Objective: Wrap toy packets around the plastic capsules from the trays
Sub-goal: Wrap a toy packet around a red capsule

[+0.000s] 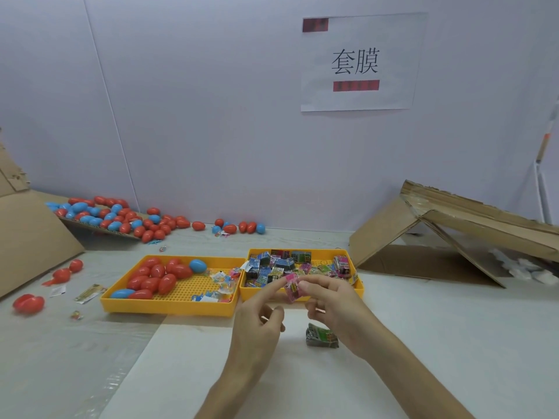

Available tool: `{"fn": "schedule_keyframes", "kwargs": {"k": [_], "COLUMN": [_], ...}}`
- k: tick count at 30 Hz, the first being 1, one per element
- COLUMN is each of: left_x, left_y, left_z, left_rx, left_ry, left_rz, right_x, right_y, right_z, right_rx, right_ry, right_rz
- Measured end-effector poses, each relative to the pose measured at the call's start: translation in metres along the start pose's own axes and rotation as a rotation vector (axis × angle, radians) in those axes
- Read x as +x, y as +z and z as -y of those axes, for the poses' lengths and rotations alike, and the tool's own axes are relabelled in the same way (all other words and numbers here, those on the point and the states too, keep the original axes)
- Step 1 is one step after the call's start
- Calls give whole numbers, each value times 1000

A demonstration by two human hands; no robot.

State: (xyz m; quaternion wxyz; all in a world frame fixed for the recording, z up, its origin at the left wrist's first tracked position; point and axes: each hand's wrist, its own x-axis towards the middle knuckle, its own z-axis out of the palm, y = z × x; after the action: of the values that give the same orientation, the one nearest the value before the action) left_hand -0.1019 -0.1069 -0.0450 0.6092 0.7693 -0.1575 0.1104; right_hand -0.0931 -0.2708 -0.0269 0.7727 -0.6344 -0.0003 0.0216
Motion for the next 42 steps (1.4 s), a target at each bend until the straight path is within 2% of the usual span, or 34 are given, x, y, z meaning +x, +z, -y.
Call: {"fn": "schedule_keyframes", "kwargs": {"k": [10, 13, 16, 19, 21, 24, 27, 33, 38, 40, 42], "left_x": [3, 9, 23, 47, 68, 93, 105, 103, 95, 94, 89], "left_y": [-5, -12, -35, -81, -115, -152, -170, -171, -162, -154, -137], "left_z": [1, 1, 3, 9, 18, 38, 60, 69, 65, 52, 30], "left_rx": [65, 99, 349, 626, 860, 1111, 1148, 1247, 1142, 861, 444], "left_ry": [49, 6, -13, -12, -93, -313, -417, -292, -56, 30, 38], "left_rz": [15, -34, -108, -263, -351, -303, -203, -250, -249, -276, -267], "right_x": [-1, -1, 0, 1, 1, 2, 2, 3, 4, 4, 3], "right_y": [-5, -5, -7, -10, -11, -10, -9, -7, -9, -9, -9], "right_z": [0, 1, 3, 3, 4, 4, 4, 5, 5, 5, 5], "right_rx": [-110, -83, -49, -35, -32, -14, 1, 50, 37, 27, 10], "right_ry": [22, 27, 8, -20, -25, -26, -12, -10, -16, -30, -58], "right_rz": [72, 58, 26, -19, -23, -26, -43, -88, -116, -113, -109]}}
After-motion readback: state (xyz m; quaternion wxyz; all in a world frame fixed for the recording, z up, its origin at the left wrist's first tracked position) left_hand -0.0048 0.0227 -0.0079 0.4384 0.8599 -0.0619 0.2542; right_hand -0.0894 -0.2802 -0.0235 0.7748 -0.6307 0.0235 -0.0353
